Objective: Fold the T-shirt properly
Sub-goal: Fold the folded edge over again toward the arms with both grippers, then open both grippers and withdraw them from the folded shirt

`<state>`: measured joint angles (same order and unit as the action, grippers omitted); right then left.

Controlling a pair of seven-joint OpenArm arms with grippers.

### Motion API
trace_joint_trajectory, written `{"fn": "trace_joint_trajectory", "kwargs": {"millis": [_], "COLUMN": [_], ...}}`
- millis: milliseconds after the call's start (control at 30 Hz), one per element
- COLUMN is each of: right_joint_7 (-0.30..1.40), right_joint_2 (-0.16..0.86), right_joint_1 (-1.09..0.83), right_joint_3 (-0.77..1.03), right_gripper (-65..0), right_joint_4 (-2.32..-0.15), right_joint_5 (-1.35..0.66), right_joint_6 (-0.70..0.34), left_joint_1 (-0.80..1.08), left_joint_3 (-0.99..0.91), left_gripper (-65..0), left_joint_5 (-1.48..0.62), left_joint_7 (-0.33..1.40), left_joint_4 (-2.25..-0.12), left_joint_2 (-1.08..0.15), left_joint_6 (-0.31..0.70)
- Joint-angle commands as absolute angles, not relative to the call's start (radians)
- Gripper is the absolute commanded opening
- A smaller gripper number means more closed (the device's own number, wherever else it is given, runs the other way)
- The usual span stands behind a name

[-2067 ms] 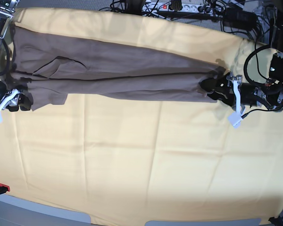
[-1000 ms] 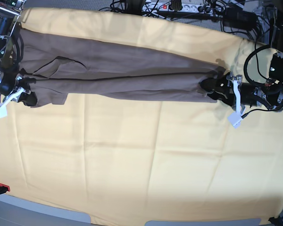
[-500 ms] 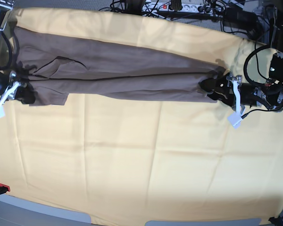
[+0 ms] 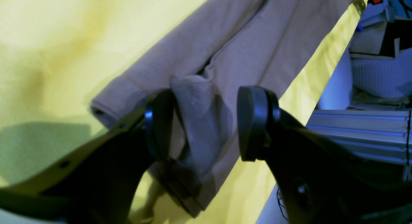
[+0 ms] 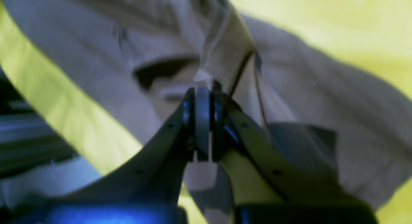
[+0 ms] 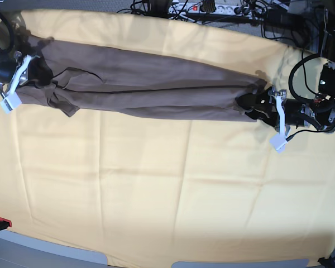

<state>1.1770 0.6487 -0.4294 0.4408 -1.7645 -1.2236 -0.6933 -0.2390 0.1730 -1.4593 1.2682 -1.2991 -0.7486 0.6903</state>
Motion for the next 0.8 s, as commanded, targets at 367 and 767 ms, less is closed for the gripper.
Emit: {"fn": "trace_joint_trajectory", "kwargs": {"millis": [367, 767], "right_joint_7": [1.258, 1.278], "right_joint_2": [0.728, 0.748], "right_joint_1": [-0.490, -0.490], "right_joint_3": [0.451, 0.450], "right_gripper": [-65.0, -65.0], "right_joint_4": [-1.806, -1.792], "right_joint_5": [-1.229, -1.120], "right_joint_6": [-0.698, -0.698], "left_joint_1": [-0.287, -0.350], "left_joint_3": [0.134, 0.108], "left_gripper": [-31.4, -31.4], "left_joint_5": [-1.484, -1.444], "left_joint_7": [1.257, 1.222], "left_joint_4": [-1.311, -1.311], "left_joint_2": [-0.771, -0.785], "left_joint_6": [0.698, 0.698]}}
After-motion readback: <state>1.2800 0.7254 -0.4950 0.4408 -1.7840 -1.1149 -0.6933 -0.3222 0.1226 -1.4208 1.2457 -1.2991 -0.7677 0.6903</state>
